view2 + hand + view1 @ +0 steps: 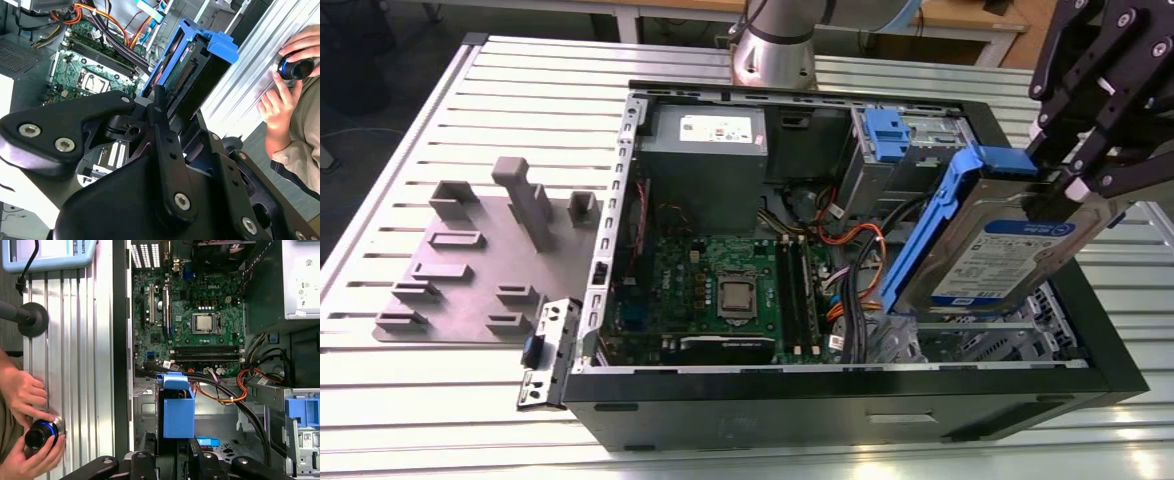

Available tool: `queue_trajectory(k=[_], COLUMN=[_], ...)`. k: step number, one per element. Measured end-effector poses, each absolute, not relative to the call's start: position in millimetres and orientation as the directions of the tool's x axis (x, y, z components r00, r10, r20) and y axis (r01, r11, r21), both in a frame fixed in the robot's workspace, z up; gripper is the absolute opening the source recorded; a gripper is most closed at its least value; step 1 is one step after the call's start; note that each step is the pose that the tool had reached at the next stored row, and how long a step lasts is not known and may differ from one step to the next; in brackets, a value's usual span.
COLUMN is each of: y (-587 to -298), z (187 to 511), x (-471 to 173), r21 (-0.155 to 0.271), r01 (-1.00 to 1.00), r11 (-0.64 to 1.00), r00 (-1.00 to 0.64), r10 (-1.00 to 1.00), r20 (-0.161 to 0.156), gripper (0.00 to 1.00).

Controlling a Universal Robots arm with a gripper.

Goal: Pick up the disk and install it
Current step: 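Pick up the disk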

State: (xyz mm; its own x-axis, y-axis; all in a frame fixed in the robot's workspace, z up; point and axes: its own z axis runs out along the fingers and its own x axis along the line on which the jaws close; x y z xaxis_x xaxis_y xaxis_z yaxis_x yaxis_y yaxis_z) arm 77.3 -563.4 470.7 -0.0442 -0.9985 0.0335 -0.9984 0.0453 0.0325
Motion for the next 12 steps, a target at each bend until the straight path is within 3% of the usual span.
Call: queue_trajectory(k=[12], y=[-563.4], z=[470.7], x=[80.6], r21=[0.032], r01=[-0.998], r11=[0.045], r00=[-0.044], r10=[-0.998], r20=[0.034], gripper=[0.35])
